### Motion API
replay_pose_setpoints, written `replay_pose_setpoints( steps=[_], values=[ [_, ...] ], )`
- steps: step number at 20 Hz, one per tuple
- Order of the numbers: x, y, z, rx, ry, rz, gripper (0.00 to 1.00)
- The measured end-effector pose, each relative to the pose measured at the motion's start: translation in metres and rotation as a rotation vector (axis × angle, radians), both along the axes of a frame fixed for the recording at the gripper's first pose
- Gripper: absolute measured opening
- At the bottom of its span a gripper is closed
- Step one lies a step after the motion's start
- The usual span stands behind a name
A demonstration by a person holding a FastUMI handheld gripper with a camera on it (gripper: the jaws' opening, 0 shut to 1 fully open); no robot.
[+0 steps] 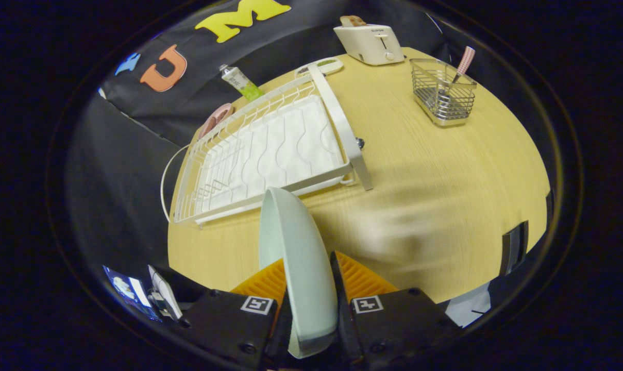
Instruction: Take the plate from the dish rack, then take the spoon from the basket and place it into the plate.
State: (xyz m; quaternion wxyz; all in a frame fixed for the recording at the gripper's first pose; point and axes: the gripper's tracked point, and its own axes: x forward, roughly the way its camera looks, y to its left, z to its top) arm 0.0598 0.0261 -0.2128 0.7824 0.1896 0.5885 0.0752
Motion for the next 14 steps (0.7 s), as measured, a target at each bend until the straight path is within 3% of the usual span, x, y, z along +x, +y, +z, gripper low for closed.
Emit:
replay_pose_setpoints(
  steps=[8, 14],
  values=[
    [0.009, -0.017, -0.011, -0.021, 0.011, -0.007, 0.62],
    [0.017, -0.041, -0.012, -0.066, -0.021, -0.043, 0.70]
  ],
)
